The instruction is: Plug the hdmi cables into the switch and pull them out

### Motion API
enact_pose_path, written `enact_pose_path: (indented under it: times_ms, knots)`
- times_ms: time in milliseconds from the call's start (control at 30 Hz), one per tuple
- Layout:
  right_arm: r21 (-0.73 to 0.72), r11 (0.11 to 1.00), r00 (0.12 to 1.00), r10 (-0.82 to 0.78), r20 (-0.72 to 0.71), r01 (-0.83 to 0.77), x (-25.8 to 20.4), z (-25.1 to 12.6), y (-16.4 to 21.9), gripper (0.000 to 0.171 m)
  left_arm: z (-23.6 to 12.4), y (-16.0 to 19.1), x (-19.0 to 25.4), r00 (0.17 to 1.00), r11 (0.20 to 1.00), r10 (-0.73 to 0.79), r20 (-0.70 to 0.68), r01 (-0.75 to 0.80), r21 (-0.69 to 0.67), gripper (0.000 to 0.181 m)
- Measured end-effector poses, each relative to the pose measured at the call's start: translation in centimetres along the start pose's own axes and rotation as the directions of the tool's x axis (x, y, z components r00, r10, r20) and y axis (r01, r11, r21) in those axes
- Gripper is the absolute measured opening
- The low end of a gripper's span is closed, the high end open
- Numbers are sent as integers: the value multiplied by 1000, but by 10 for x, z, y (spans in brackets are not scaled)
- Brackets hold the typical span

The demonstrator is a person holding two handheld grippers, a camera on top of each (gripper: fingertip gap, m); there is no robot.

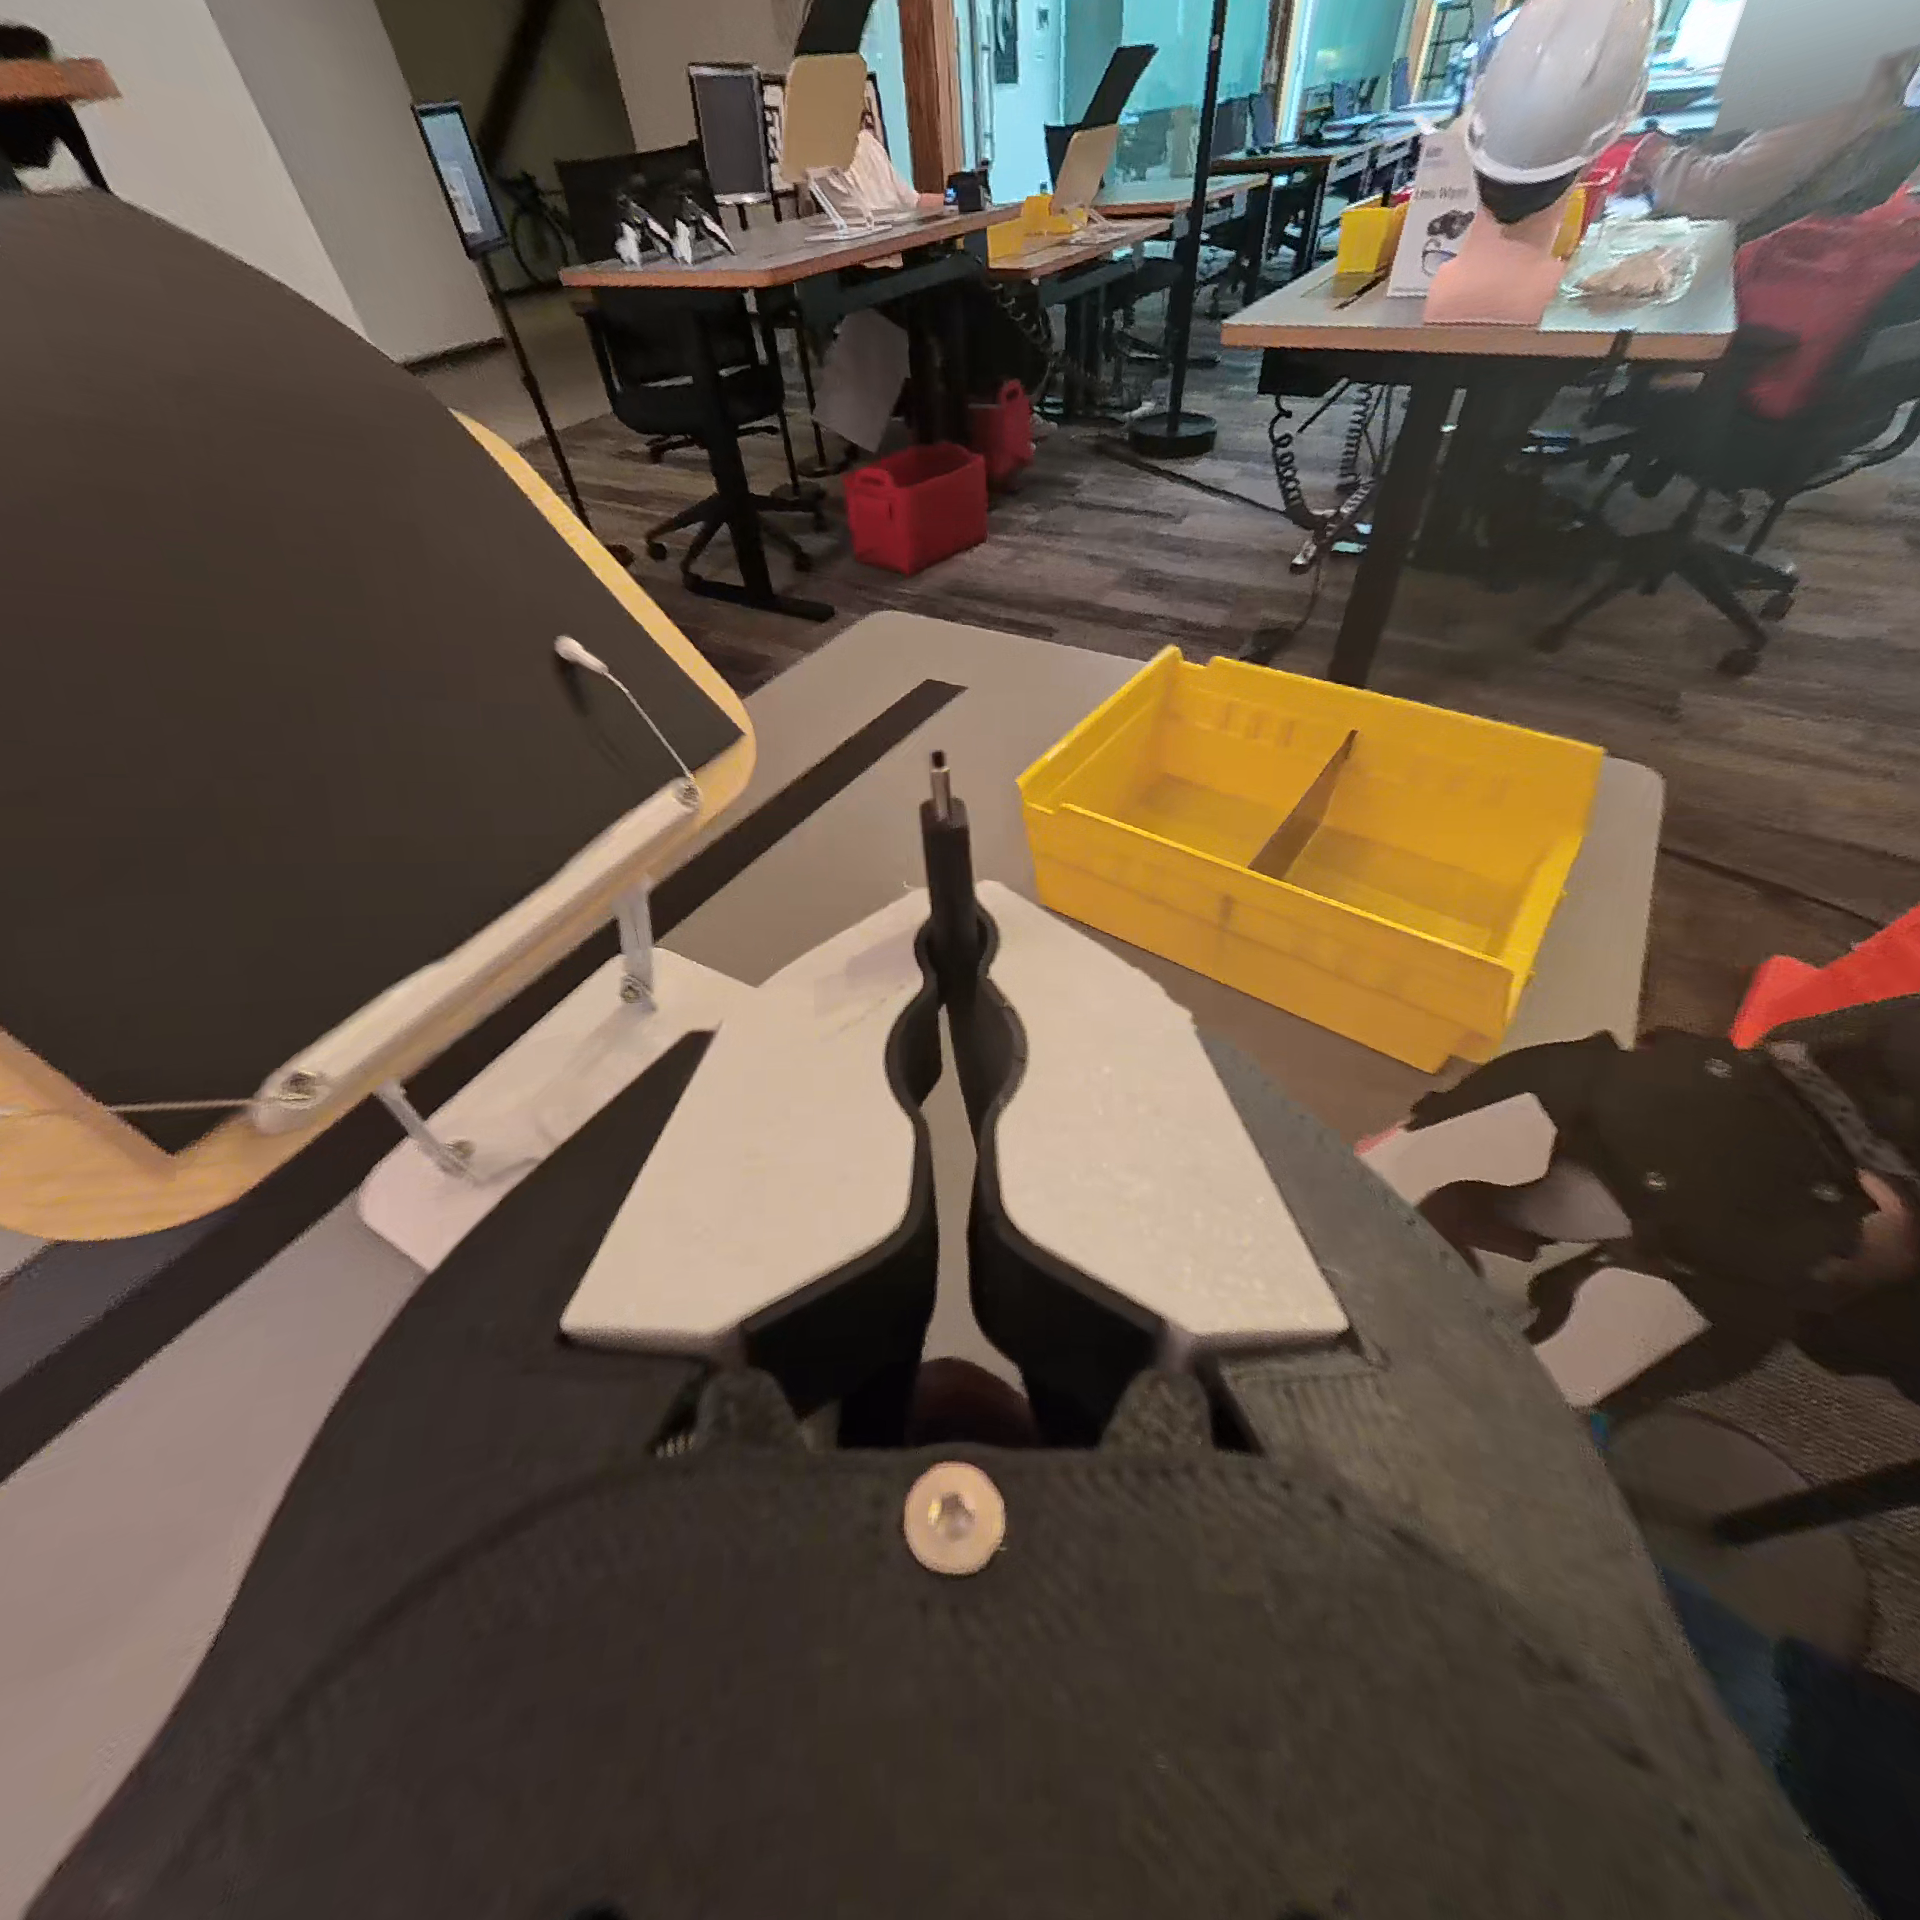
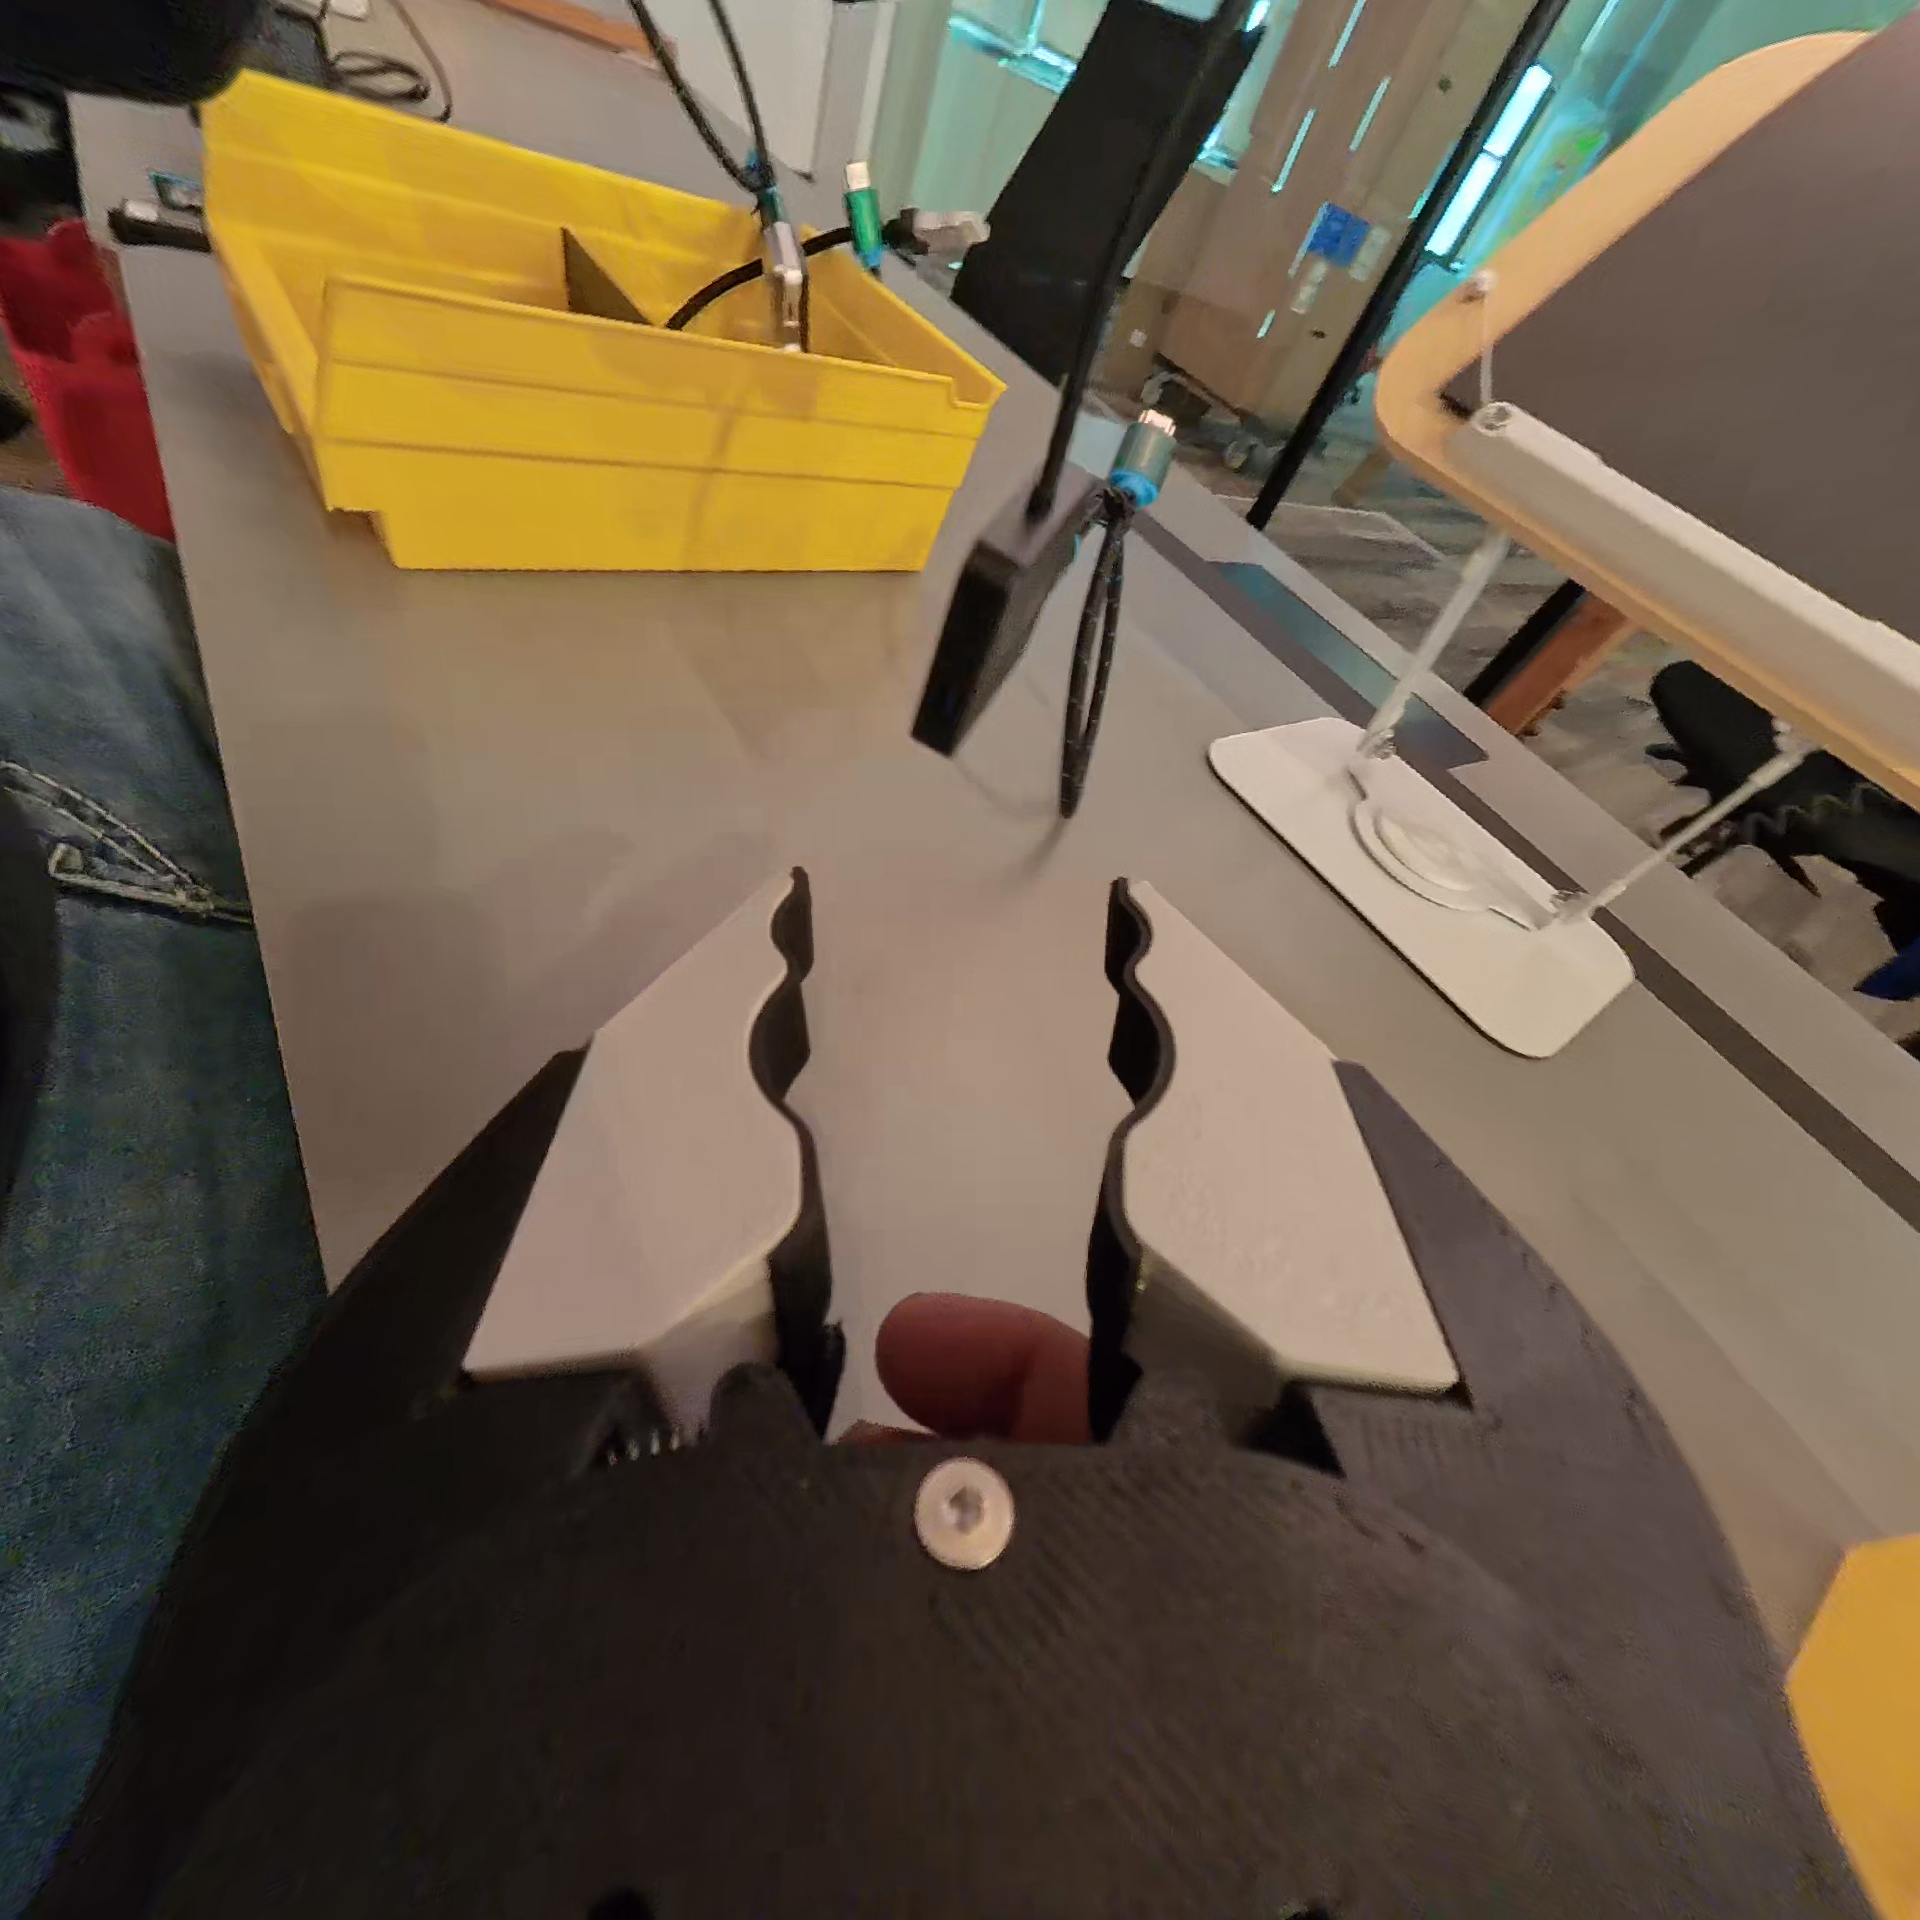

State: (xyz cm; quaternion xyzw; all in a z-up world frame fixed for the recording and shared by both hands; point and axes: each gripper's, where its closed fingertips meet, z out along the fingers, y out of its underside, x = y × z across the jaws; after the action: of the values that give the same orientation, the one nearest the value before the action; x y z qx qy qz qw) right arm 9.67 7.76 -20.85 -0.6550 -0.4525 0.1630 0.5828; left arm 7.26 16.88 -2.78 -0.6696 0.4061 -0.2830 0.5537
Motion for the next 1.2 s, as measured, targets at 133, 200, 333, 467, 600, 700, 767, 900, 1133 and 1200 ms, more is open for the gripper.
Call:
enact_pose_path:
  times_ms: [133, 200, 333, 467, 600, 700, 767, 900, 1133, 1200]
  knots:
    - [-76, 995, 997, -67, 39, 69, -7, 17, 10, 67, 2, 22, 16, 999, 999, -36, -29, 34, -37, 0]
    - [-116, 989, 995, -86, 57, 93, -10, 25, 19, 70, 3, 36, 23, 999, 998, -41, -35, 39, -56, 0]
    - [-169, 981, 994, -88, 69, 99, -13, 35, 33, 68, 11, 69, 40, 995, 992, -82, -53, 77, -102, 0]
    - [-227, 968, 993, -102, 51, 111, -7, 31, 47, 64, 24, 104, 57, 995, 986, -81, -51, 73, -152, 0]
    - [-253, 966, 999, -46, 12, 48, 8, 16, 58, 54, 37, 138, 66, 998, 979, -58, -28, 51, -197, 0]
    - [-279, 960, 998, 15, -69, -34, 27, 5, 66, 45, 43, 165, 78, 999, 971, -48, -26, 41, -237, 0]
    - [-275, 957, 991, 64, -115, -94, 39, 2, 69, 43, 46, 180, 88, 999, 965, -14, -36, 4, -264, 0]
    - [-294, 940, 981, 141, -131, -174, 44, 12, 77, 55, 50, 206, 107, 997, 946, 49, -53, -64, -317, 0]
    - [-395, 904, 986, 136, -96, -163, 49, 53, 99, 60, 51, 223, 125, 987, 941, 12, -162, -66, -332, 0]
    - [-409, 899, 988, 133, -80, -154, 53, 64, 102, 60, 47, 223, 125, 983, 946, -48, -176, -12, -323, 2]
